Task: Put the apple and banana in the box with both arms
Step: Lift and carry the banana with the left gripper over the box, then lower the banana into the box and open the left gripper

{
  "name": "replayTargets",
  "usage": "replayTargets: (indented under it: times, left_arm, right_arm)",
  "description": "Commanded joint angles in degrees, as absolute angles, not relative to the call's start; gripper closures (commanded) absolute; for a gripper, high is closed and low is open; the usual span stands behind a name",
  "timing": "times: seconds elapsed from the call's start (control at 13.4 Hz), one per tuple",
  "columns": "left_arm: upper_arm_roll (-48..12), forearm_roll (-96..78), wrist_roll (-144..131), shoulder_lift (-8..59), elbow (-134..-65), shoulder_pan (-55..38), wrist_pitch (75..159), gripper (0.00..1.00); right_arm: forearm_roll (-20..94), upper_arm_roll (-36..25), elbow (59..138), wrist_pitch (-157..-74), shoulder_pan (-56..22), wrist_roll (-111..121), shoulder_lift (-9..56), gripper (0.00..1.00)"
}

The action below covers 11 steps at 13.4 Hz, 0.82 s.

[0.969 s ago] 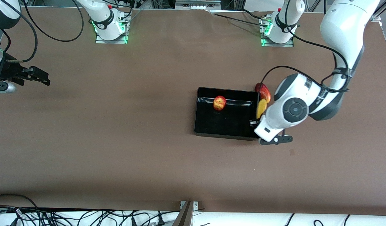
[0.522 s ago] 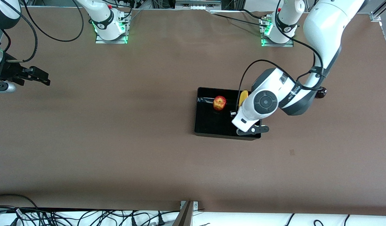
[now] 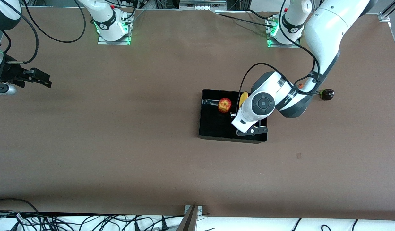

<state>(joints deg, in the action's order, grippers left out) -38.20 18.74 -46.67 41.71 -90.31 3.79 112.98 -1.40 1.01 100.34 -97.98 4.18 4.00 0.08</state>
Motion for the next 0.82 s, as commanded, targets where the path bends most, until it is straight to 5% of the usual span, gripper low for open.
replayTargets:
  times: [0.0, 0.75]
  left_arm:
    - [-37.9, 19.3, -47.2, 42.4, -92.4, 3.9, 117.2, 1.0]
    - [-35.4, 22.6, -46.8, 44.8, -93.1, 3.8, 120.7, 0.99]
  right_arm:
    - [-1.0, 1.3, 100.0, -97.7, 4.3, 3.9, 0.0, 0.0]
    - [-1.0, 1.3, 99.8, -97.9, 4.2, 4.0, 0.2, 0.0]
